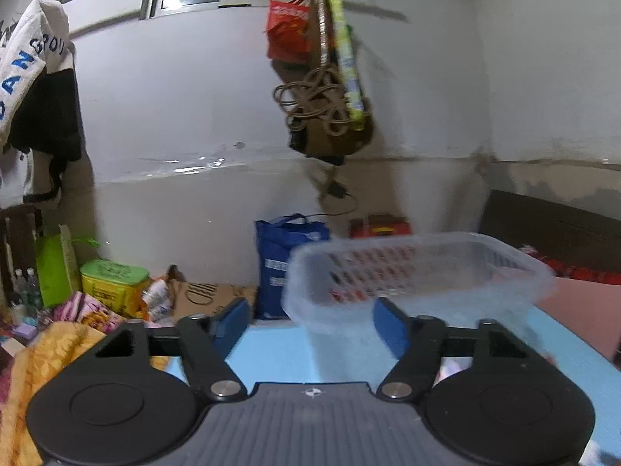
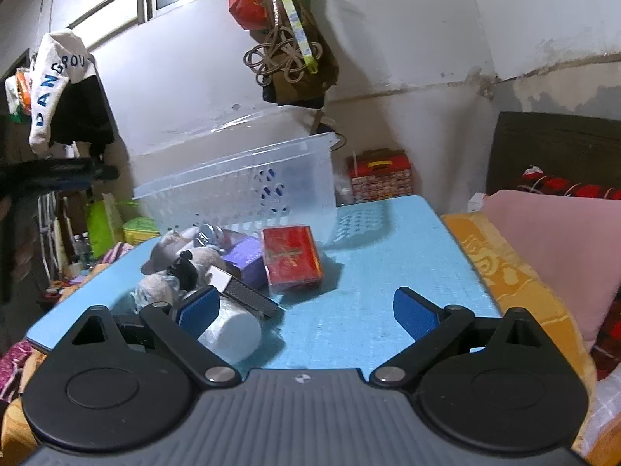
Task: Organize objects
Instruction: 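Grasp the rim of the clear plastic basket with the left gripper, then reach the right gripper to the red box and close on it, then lift the red box into the basket and open the right gripper, then grasp the white wrapped cylinder with the right gripper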
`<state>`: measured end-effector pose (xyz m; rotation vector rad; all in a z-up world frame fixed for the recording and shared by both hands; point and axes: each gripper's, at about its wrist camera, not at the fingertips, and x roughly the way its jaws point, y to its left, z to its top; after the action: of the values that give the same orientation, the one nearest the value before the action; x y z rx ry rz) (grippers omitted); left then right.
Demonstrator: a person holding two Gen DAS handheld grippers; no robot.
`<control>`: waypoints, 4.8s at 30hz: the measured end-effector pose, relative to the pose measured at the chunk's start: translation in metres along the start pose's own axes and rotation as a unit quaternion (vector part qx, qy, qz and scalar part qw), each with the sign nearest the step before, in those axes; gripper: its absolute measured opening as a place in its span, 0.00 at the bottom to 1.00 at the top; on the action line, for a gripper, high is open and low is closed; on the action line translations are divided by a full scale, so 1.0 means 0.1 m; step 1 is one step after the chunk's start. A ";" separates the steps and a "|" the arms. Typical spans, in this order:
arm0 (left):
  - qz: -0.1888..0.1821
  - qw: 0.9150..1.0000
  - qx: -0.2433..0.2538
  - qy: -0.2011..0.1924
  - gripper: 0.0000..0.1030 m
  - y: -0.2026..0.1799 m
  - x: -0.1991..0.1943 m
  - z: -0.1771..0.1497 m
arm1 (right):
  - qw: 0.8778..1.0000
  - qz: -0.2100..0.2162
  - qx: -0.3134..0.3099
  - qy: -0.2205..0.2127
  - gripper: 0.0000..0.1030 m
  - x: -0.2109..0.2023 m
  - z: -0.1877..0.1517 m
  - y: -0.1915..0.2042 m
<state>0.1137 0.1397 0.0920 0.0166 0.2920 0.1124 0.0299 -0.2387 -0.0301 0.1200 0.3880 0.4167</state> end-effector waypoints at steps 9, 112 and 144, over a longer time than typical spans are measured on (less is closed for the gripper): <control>-0.018 0.996 -0.014 0.083 0.19 0.09 0.89 0.13 | 1.000 0.004 -0.012 -0.011 0.96 0.07 0.07 0.03; -0.033 0.999 -0.026 0.034 0.24 0.16 0.82 -0.13 | 0.977 -0.188 -0.078 -0.059 1.00 1.16 1.19 0.83; -0.024 0.999 -0.020 0.030 0.24 0.11 0.79 -0.11 | 0.996 -0.065 -0.063 -0.021 0.48 0.28 -0.51 0.89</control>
<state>0.1844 0.1591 0.0591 -0.0339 0.3502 0.0713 0.0002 -0.1446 -0.0692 -0.0184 0.3259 0.3091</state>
